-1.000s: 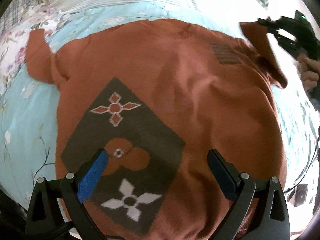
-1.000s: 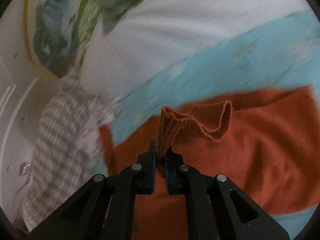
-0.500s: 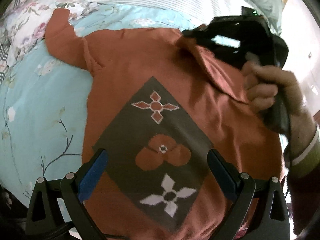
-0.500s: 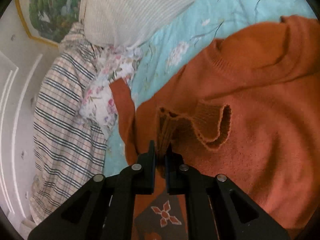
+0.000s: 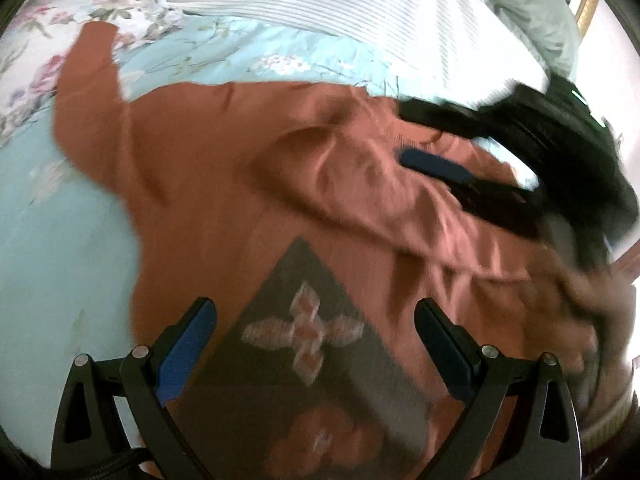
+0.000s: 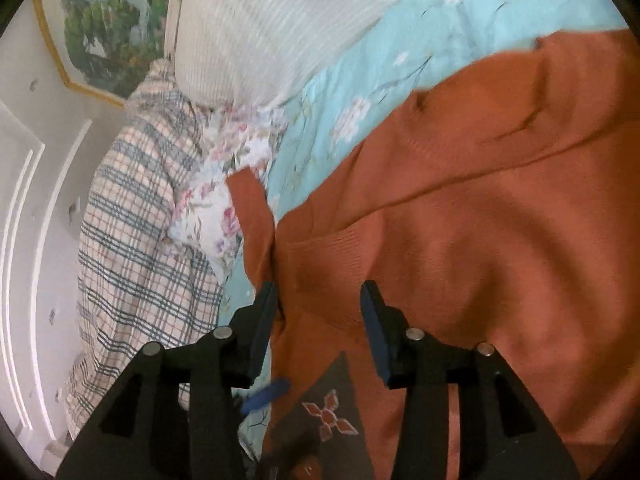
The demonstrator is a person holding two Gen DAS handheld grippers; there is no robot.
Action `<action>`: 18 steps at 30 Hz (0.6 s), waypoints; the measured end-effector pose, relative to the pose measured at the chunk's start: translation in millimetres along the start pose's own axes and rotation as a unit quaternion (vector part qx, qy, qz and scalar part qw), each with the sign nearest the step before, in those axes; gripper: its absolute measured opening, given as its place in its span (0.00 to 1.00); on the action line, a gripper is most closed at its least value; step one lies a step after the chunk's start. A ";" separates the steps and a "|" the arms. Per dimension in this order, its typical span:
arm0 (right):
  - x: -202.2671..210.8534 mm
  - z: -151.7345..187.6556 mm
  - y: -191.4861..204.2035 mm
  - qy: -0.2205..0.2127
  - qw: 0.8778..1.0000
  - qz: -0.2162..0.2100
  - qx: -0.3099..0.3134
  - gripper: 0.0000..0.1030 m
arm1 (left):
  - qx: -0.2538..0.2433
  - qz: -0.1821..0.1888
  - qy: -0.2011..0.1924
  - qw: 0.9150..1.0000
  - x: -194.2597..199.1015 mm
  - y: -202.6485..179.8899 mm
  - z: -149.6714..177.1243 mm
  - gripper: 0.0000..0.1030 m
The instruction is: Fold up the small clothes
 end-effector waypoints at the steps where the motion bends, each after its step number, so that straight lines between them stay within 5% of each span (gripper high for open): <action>1: 8.6 -0.1 -1.5 -0.008 1.000 0.002 -0.003 0.44 | -0.001 -0.001 -0.001 1.000 -6.0 -0.1 -7.2 0.97; 5: 70.4 4.7 -17.0 -0.061 0.998 0.027 -0.020 0.44 | -0.005 -0.039 0.002 0.999 -44.8 14.1 -47.2 0.97; 9: 138.0 12.0 -36.3 -0.127 0.989 0.062 -0.035 0.49 | 0.040 -0.006 0.020 0.999 -65.5 28.8 -60.9 0.94; 11: 162.4 13.1 -44.6 -0.155 0.984 0.078 -0.045 0.50 | 0.029 0.008 0.000 1.000 -63.9 23.3 -65.5 0.73; 13: 182.7 12.4 -52.2 -0.179 0.978 0.091 -0.053 0.50 | 0.009 0.016 0.002 1.000 -68.2 13.4 -64.4 0.12; 14: 194.1 10.9 -55.3 -0.193 0.975 0.097 -0.056 0.50 | 0.002 0.021 0.008 1.000 -71.6 9.2 -62.6 0.05; 18: 225.5 3.2 -62.8 -0.211 0.967 0.134 -0.047 0.50 | -0.014 0.012 -0.035 0.999 -45.1 7.7 -68.4 0.05</action>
Point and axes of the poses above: each gripper's, at about its wrist camera, not at the fingertips, and x roughly against the way its jaws point, y to its left, z to its underside, the point moved 9 cm from there along -x, roughly the way its jaws point, and after that the axes turned 3 degrees about -z, right-handed, at the moved point
